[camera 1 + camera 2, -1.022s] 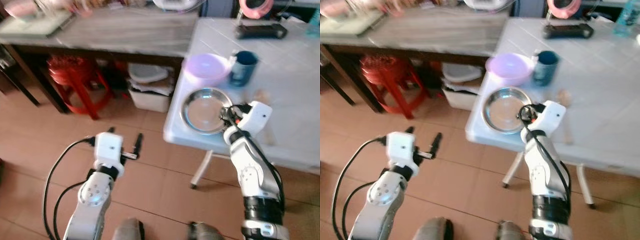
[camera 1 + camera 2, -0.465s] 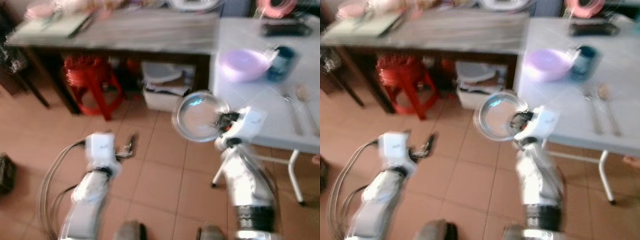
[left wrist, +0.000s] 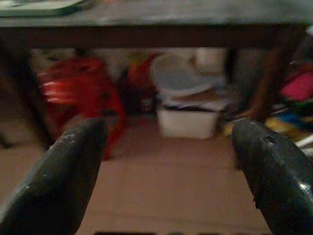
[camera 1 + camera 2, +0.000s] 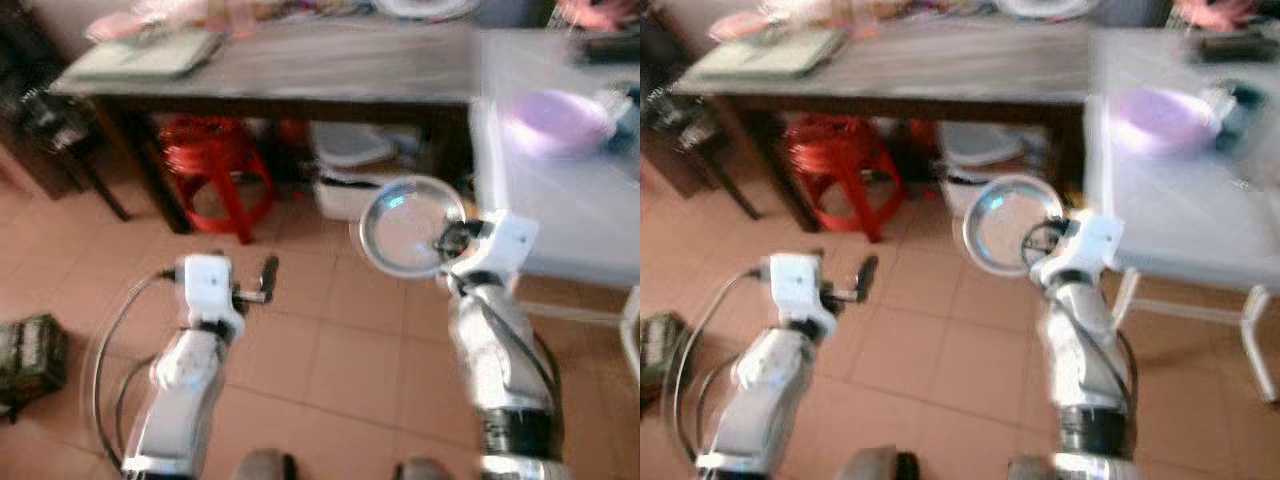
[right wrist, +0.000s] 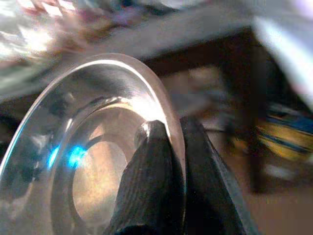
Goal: Setting the table
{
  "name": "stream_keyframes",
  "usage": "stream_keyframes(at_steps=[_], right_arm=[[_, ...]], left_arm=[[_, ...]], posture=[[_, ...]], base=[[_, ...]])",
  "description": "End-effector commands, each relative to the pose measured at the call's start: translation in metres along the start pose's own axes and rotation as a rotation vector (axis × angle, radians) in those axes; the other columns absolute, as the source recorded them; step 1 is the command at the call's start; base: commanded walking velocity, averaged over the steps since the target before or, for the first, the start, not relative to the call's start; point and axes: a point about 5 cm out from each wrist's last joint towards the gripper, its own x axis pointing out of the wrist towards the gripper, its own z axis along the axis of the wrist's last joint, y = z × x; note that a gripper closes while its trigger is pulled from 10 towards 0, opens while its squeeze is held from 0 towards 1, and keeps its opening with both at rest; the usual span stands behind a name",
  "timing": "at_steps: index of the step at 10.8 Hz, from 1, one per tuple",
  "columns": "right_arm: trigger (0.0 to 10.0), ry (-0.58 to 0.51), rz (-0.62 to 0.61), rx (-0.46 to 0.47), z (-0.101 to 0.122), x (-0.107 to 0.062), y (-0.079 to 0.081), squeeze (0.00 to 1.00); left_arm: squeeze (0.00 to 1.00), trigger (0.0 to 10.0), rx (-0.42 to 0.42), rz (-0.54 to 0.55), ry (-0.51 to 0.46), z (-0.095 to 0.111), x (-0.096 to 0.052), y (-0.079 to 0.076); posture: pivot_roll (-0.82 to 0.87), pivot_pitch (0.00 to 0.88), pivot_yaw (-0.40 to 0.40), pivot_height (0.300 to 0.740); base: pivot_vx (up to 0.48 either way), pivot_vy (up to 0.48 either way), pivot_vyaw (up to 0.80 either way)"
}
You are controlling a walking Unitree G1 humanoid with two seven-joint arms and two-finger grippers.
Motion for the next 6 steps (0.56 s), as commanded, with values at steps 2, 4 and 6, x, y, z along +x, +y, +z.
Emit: stream_keyframes(at_steps=[2,4,6], right_arm=[[0.0,-0.031,0.011,-0.028,0.006,0.001,-0.001,0.00],[0.0,-0.034,0.006,-0.031,0.005,-0.001,-0.001,0.00],[0.0,-0.036,0.013,-0.046,0.004,-0.001,-0.001,0.00]], left_arm=[[0.00,10.0,-0.001,0.016,-0.024,0.006,0.004,0.002],[0.00,10.0,-0.003,-0.010,-0.042,0.009,0.006,-0.006],[0.00,10.0,-0.020,-0.019,-0.045,0.009,0.006,-0.011]], posture=[[0.00,0.076,0.107,0.740],[0.00,0.088,0.104,0.740],[0.00,0.094,0.094,0.740]], base=[[0.401,0.262,0.00],[0.435,0.129,0.00],[0.480,0.000,0.00]])
